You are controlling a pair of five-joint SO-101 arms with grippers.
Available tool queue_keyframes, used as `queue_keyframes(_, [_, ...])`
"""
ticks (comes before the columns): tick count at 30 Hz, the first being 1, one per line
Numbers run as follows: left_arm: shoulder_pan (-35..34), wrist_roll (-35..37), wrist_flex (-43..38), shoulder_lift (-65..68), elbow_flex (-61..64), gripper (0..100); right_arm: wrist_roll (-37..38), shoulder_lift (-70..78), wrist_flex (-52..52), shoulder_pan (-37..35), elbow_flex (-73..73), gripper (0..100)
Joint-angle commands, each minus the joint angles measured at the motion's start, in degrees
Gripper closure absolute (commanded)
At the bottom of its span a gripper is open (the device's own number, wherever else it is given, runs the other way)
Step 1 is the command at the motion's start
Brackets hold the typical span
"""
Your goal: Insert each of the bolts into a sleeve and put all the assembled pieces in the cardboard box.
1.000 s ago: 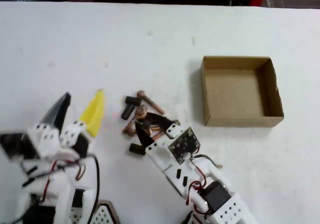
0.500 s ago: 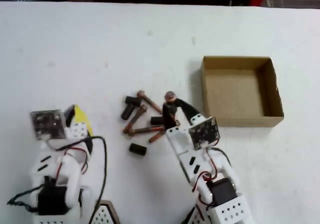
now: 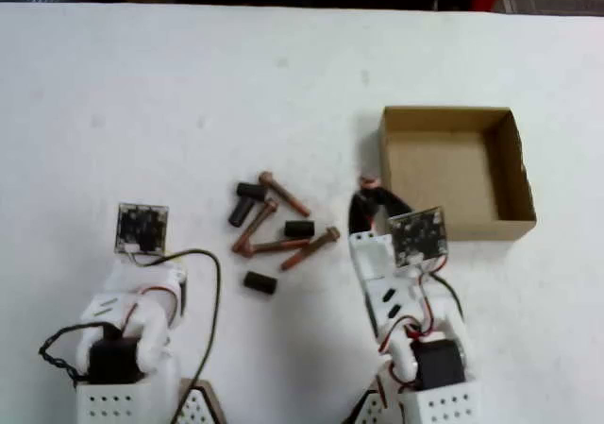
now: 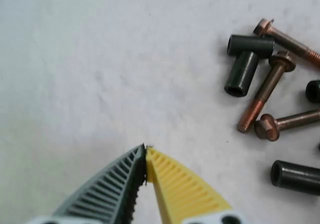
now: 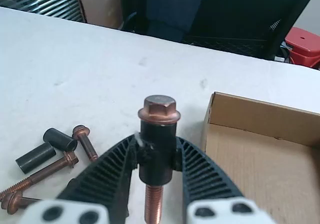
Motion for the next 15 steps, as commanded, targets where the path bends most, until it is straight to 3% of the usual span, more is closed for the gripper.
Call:
queue_keyframes(1, [-0.48, -0.62, 0.44, -0.48, 1.41, 98, 0.18, -0.57, 5.76, 1.1, -10.37, 98.1])
queue_keyframes(7, [-0.48, -0.53, 2.81, -0.4, 4.22, 98, 0.18, 7.34, 11.3, 1.89, -22.24, 98.1])
queue_keyframes(15, [-0.48, -0.26, 4.57, -0.4, 4.22, 98, 0.18, 41.1, 11.65, 12.35, -40.79, 98.1])
